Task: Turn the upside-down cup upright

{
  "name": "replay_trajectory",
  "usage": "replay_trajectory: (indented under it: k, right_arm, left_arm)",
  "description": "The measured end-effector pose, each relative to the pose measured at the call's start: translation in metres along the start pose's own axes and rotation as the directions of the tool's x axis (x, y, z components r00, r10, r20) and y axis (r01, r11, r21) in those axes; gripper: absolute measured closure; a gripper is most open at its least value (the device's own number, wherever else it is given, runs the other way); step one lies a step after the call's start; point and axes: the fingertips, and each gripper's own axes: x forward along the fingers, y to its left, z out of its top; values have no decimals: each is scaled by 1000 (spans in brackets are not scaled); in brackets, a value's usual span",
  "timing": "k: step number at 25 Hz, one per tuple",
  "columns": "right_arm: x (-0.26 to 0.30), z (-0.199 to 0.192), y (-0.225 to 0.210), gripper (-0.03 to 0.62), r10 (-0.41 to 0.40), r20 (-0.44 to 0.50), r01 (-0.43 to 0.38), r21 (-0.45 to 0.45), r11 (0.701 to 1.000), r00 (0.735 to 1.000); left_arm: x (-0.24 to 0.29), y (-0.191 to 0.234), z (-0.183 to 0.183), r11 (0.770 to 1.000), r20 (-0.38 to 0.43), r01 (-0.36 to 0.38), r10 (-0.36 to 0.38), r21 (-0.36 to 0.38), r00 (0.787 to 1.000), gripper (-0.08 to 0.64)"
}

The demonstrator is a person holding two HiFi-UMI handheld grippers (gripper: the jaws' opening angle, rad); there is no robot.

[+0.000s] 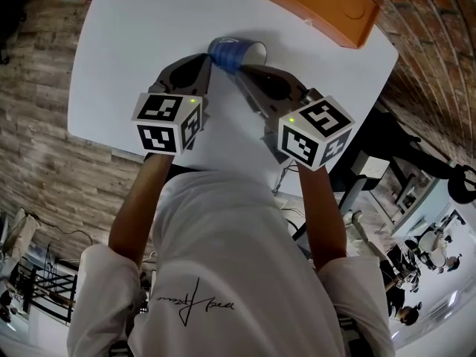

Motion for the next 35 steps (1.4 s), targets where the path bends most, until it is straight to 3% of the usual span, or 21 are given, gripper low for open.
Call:
replay_trajectory:
  k: [10, 35]
  right_arm:
    - [5, 4, 1, 569, 8, -3, -8, -12, 1000, 1000]
    - [32, 16, 16, 569, 28, -70, -36, -119, 992, 997]
  left_arm:
    - [8, -5, -22, 1000, -67, 9, -9, 10, 998, 551]
    - [14, 6, -22, 999, -90, 23, -26, -26, 996, 551]
